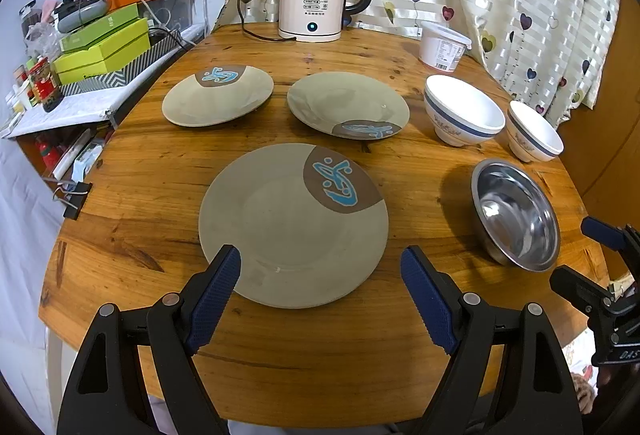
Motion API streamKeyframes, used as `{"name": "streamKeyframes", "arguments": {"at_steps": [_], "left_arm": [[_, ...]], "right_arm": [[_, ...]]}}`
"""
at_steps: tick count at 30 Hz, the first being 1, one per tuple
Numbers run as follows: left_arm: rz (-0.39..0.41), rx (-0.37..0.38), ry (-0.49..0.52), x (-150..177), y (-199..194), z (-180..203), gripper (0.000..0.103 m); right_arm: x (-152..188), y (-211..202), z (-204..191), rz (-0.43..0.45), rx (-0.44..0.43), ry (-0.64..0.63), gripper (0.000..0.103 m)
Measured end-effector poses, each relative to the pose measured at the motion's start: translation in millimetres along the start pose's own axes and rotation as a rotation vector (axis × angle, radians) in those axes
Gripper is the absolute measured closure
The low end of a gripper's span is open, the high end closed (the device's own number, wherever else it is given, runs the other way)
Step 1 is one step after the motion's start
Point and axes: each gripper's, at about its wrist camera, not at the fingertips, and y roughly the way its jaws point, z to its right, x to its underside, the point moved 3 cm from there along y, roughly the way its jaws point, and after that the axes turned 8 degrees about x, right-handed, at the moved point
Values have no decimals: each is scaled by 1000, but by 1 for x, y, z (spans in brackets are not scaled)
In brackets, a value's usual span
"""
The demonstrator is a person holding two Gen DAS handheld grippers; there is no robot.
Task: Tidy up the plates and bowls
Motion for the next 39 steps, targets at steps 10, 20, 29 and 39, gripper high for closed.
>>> {"name": "streamKeyframes", "arguments": {"at_steps": [10, 20, 29, 39], "left_arm": [[0, -2, -7, -1, 1, -2, 20], [-1, -3, -4, 0, 2, -1, 20], [-3, 1, -17, 2, 4, -3, 20], [5, 4, -17, 1, 3, -2, 20]], "right_arm": [[0, 1, -1, 0, 0, -1, 0], [-2, 2, -1, -2, 4, 0, 0], [-3, 3, 1, -3, 8, 2, 0], [-5, 4, 1, -4, 11, 6, 0]]}}
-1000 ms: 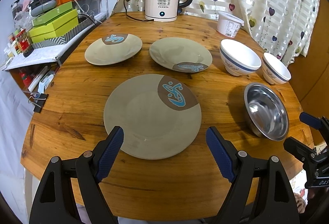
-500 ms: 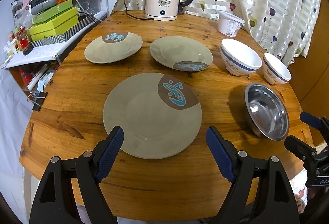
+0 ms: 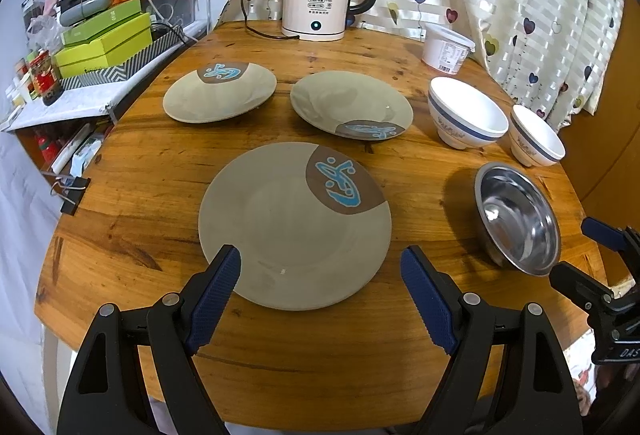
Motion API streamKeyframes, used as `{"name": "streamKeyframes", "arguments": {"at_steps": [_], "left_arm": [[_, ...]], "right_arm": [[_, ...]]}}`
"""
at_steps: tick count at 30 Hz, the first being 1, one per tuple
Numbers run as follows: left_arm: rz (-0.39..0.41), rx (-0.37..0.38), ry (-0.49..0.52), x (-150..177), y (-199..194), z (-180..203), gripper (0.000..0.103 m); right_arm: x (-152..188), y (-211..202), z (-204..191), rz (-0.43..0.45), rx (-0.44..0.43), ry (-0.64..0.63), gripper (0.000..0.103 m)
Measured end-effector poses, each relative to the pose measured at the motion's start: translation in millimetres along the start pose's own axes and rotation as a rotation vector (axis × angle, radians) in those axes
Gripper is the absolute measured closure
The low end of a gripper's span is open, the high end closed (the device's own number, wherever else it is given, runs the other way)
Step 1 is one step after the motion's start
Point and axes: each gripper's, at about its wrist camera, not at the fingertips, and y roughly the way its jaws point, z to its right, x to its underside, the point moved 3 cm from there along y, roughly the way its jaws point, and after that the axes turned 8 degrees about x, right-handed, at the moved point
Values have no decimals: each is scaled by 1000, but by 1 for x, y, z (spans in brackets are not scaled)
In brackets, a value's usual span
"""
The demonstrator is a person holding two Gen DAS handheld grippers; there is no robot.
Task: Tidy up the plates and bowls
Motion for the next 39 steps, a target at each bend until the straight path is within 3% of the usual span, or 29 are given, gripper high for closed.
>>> {"name": "streamKeyframes", "arguments": {"at_steps": [14, 28, 35, 39], "left_arm": [[10, -9, -19, -3, 0, -10, 20], [60, -36, -100, -20, -7, -56, 20], [67, -41, -145, -28, -1, -81, 27], [64, -45, -176, -35, 3, -95, 36]], "right_arm": [[-10, 0, -9, -1, -2, -3, 3], [-52, 8, -54, 20, -94, -93, 7], [-81, 22, -82, 23, -133, -154, 9], [-98, 28, -93, 21, -149, -169, 21]]}}
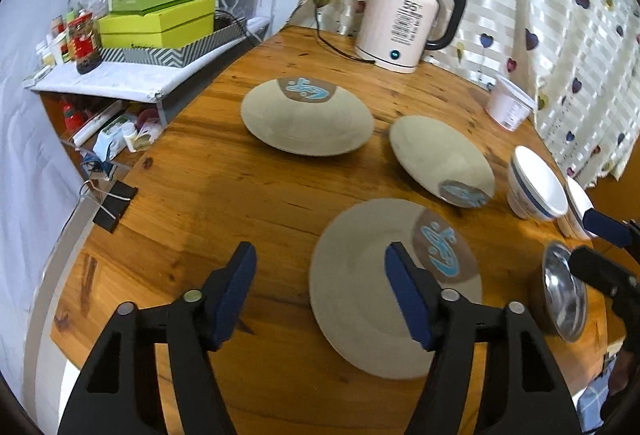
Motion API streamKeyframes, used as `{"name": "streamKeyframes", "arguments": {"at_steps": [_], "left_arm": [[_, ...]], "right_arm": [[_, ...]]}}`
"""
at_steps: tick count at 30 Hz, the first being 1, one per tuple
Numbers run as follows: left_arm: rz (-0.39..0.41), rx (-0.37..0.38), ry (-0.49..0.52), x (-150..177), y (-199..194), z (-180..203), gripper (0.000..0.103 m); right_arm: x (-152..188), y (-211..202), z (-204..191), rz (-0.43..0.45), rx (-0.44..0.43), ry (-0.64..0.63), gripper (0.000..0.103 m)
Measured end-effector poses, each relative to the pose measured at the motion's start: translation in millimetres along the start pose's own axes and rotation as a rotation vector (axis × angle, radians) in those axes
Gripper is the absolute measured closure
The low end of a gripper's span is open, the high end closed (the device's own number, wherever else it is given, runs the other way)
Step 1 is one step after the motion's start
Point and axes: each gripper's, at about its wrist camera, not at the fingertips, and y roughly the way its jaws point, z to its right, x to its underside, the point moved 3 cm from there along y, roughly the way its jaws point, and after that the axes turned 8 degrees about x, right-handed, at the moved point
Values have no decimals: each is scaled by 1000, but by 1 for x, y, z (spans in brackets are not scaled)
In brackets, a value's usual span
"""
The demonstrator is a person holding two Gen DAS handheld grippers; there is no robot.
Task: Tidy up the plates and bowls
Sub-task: 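Move both grippers to the rim of the nearest beige logo plate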
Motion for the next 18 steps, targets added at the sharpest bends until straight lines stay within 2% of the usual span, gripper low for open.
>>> {"name": "streamKeyframes", "arguments": {"at_steps": [9, 11, 18], "left_arm": [[19, 17, -62, -24, 9, -33, 37], [25, 31, -60, -30, 11, -38, 47], [34, 52, -54, -48, 23, -49, 48]], "right_arm": [[-41, 26, -15, -26, -30, -29, 22], [-49, 33, -18, -36, -44, -28, 22], [-79, 64, -29, -74, -134, -14, 22]]}}
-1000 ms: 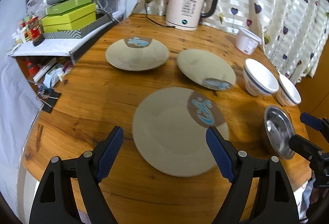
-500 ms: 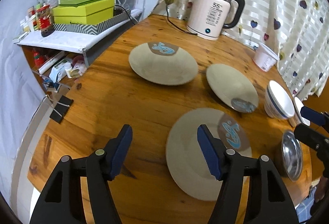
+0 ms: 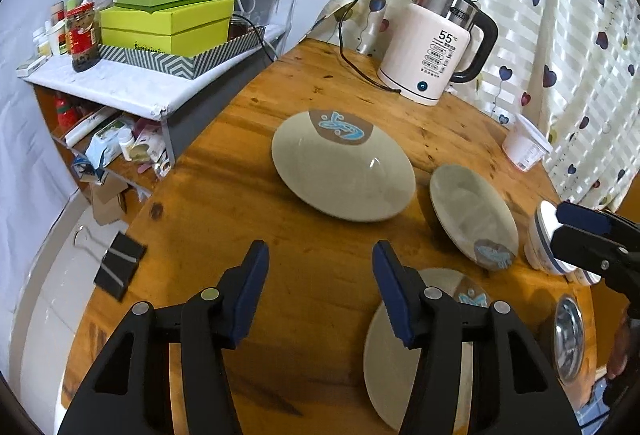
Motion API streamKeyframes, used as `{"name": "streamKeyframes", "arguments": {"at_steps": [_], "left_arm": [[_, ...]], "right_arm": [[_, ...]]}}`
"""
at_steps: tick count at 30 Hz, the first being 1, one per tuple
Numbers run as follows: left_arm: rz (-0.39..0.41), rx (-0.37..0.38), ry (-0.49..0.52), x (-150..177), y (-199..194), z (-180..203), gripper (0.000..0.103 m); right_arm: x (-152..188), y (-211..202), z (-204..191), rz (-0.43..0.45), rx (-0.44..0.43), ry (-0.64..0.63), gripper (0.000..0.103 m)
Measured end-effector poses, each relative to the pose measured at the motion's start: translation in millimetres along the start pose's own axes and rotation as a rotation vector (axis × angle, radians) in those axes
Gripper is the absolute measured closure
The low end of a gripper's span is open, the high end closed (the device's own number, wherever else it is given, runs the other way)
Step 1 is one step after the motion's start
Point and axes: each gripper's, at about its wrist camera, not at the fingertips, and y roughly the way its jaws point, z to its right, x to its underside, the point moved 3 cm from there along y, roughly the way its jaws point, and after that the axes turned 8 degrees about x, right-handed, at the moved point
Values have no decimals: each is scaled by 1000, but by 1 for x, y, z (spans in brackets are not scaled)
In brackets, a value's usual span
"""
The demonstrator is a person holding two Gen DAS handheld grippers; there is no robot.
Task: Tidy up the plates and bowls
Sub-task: 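Move both grippers to the rim of the nearest beige logo plate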
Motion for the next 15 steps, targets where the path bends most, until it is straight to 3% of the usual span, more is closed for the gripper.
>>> {"name": "streamKeyframes", "arguments": {"at_steps": [5, 10, 13, 15], "left_arm": [[-7, 21, -8, -11, 12, -7, 48], [-30, 32, -27, -20, 28, -15, 65], [-35, 35, -45, -25, 35, -21, 66], [-33, 38, -52, -27, 37, -23, 66]], "right_arm": [[-17, 25, 3, -26, -11, 12, 22], [-37, 47, 9, -36, -28, 49, 22], [-47, 62, 15, -54, -43, 77, 22], [-53, 73, 16, -71, -48, 80, 28]]}}
